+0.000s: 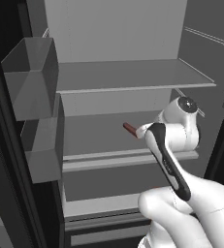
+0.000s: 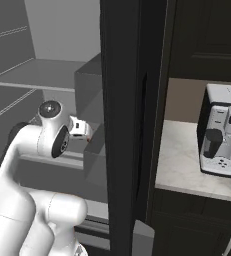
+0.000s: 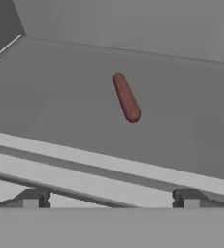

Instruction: Retrieve the sausage and cheese from the fridge and place them on the cutting board on the counter.

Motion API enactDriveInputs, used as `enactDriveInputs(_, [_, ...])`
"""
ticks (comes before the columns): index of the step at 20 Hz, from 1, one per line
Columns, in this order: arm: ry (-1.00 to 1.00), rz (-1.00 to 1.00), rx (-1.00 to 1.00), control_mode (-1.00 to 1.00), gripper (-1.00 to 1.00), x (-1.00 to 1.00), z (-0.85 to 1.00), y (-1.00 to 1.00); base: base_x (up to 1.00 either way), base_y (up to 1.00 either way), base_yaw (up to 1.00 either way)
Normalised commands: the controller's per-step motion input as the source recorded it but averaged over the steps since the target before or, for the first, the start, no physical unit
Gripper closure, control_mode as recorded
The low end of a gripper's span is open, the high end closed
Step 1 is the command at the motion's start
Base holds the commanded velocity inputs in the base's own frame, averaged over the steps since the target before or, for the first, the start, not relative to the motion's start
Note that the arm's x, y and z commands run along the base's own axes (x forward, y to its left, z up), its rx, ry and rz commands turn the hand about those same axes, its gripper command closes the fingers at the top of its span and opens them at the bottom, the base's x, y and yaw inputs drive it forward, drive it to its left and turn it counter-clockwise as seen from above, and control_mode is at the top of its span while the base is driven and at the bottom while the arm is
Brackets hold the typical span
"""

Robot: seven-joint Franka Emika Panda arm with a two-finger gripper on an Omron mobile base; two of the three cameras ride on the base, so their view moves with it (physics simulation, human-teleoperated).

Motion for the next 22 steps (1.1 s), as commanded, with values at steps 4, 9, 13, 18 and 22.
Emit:
enactDriveInputs(4, [0.01,0.11,0.01,-1.0,-1.0,0.9,-0.36,-0.12,0.0,0.0,0.0])
enactDriveInputs(9, [0.0,0.06,0.0,-1.0,-1.0,0.97,-0.36,-0.08,0.0,0.0,0.0])
enactDriveInputs(13, [0.08,0.04,0.02,-1.0,-1.0,0.96,-0.29,0.0,0.0,0.0,0.0])
enactDriveInputs(18, [0.15,0.04,0.03,-1.0,-1.0,0.94,-0.32,0.0,0.0,0.0,0.0])
enactDriveInputs(22, [0.06,0.02,0.0,-1.0,-1.0,0.92,-0.32,0.0,0.0,0.0,0.0])
